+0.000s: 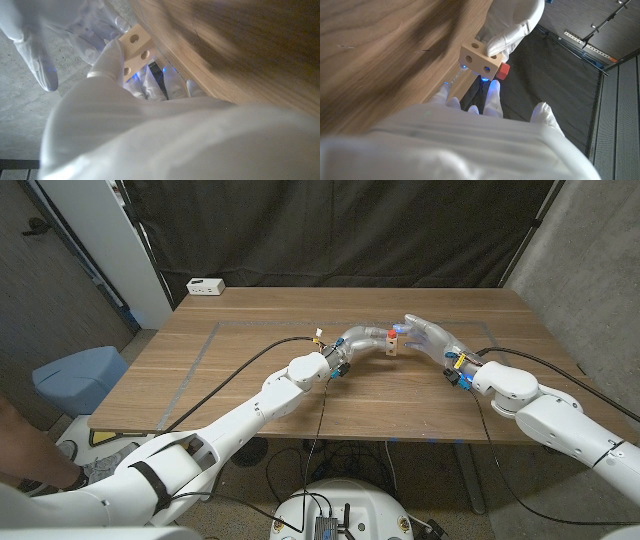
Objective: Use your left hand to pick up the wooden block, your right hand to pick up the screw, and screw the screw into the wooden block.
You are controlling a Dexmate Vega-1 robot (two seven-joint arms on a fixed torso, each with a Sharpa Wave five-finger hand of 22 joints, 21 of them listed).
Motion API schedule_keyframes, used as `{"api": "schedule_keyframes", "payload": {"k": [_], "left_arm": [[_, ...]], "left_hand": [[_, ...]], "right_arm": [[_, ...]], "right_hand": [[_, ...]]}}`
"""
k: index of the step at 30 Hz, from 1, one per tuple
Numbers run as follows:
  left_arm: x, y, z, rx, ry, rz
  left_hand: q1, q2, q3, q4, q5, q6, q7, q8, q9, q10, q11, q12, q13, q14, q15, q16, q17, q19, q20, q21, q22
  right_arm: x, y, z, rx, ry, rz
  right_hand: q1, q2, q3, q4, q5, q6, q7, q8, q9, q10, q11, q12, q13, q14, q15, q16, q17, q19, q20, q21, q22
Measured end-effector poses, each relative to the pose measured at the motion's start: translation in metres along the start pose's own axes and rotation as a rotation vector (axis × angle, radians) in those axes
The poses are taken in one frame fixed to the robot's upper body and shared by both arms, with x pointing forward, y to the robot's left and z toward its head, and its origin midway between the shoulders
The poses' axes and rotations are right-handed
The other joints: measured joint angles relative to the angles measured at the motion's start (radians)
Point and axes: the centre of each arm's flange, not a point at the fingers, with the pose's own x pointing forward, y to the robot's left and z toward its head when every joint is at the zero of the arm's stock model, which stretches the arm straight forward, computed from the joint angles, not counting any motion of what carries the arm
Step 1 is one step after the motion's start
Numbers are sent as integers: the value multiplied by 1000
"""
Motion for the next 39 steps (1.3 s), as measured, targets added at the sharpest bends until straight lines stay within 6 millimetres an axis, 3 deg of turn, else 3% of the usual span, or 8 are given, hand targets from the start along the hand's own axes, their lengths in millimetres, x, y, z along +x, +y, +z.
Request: {"api": "schedule_keyframes", "payload": {"k": [8, 39], "left_arm": [[0, 0, -1, -3, 2, 1], [1, 4, -3, -4, 7, -2]], "left_hand": [[0, 0, 0, 0, -1, 0, 0, 0, 0, 0, 0, 0, 0, 0, 0, 0, 0, 0, 0, 0, 0], [0, 0, 0, 0, 0, 0, 0, -4, 0, 0, 0, 0, 0, 2, 2, 0, 0, 0, 0, 0, 0]], "right_arm": [[3, 1, 2, -5, -2, 16], [7, 2, 3, -10, 14, 28]], "right_hand": [[0, 0, 0, 0, 0, 6, -5, 8, 0, 0, 0, 5, -1, 0, 0, 0, 0, -11, 0, 0, 0], [-4, 4, 0, 0, 0, 94, 21, 34, -2, 2, -16, 19, -1, 0, -11, 5, -3, -11, 0, 5, 0]]}}
